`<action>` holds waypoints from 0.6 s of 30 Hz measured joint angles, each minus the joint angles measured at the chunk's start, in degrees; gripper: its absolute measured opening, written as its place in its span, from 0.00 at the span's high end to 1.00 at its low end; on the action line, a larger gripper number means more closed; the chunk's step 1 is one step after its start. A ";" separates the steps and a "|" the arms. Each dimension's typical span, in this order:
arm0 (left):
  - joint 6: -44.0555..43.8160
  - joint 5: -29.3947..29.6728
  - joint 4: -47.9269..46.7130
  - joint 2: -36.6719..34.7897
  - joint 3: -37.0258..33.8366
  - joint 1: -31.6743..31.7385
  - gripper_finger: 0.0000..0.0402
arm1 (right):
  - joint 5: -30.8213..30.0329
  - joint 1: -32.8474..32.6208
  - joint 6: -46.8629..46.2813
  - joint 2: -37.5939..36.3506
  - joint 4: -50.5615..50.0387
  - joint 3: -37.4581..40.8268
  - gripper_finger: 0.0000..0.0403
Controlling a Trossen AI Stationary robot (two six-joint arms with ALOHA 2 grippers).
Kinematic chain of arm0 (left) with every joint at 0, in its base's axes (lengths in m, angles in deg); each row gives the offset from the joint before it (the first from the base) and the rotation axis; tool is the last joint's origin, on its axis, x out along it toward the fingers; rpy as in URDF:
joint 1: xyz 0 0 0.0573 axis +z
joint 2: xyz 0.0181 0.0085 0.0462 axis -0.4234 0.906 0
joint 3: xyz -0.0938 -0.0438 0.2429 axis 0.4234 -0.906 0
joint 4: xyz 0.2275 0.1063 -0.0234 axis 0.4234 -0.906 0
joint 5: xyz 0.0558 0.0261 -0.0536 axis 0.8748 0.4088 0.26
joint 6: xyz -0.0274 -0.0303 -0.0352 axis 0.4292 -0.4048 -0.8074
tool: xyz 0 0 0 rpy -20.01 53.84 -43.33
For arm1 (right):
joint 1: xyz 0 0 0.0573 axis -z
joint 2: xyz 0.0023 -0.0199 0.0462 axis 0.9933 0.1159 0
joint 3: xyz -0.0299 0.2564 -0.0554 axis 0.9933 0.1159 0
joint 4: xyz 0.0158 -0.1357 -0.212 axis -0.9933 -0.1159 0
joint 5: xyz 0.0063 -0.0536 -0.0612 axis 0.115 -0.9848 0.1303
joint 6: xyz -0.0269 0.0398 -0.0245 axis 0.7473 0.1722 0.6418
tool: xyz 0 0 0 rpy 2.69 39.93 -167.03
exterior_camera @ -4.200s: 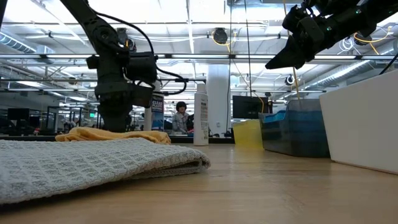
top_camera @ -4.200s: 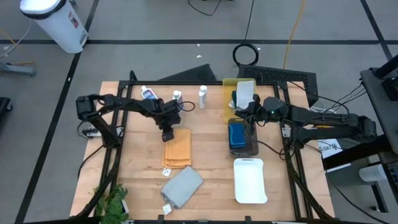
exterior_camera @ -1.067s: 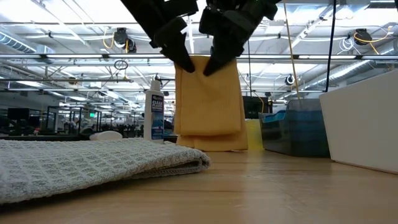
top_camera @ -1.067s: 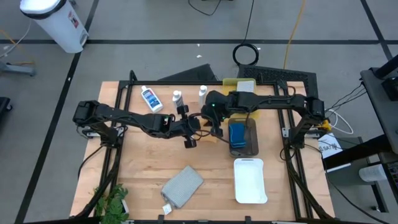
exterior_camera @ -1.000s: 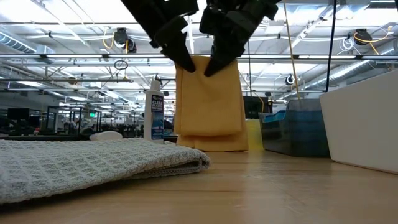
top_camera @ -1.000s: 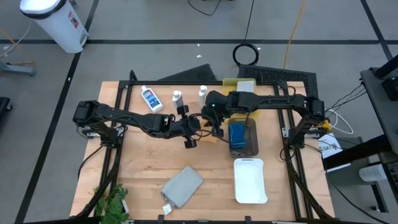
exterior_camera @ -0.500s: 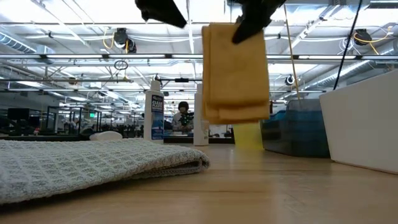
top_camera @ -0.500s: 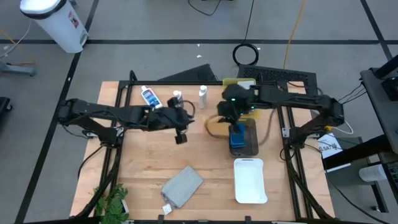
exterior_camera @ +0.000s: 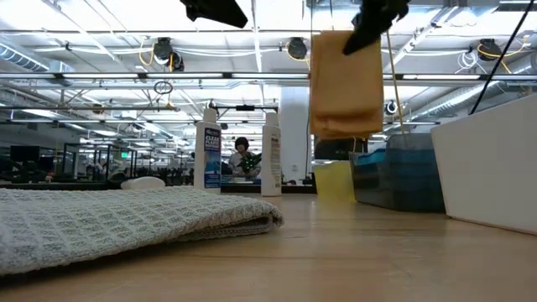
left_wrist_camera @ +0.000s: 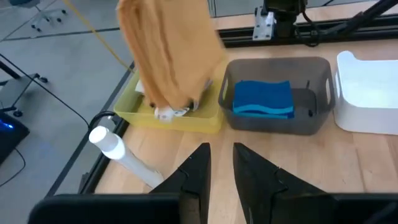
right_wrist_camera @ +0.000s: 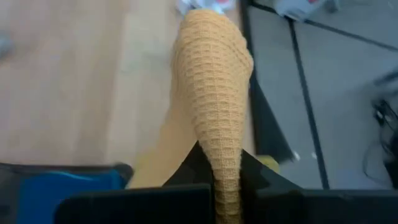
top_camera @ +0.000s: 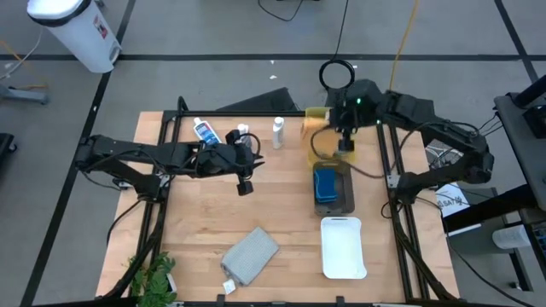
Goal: Pick & Place Kitchen Items
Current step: Put the orange towel into the yellow bin
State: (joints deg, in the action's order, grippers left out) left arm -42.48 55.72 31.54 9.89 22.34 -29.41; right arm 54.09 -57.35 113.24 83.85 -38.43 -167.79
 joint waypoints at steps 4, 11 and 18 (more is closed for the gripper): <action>-0.04 0.00 0.02 0.00 0.00 0.00 0.82 | 2.22 6.69 3.74 0.02 0.07 2.76 1.00; -0.15 -0.03 -0.14 0.00 -0.02 0.00 0.82 | 16.09 14.99 8.37 0.07 -3.74 8.10 1.00; -0.15 -0.04 0.03 0.00 -0.02 -0.02 0.82 | 25.26 15.95 9.39 -0.73 -7.89 8.66 1.00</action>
State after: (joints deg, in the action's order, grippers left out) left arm -42.63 55.68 31.57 9.89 22.32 -29.43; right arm 79.35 -41.40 122.62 83.13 -46.32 -159.13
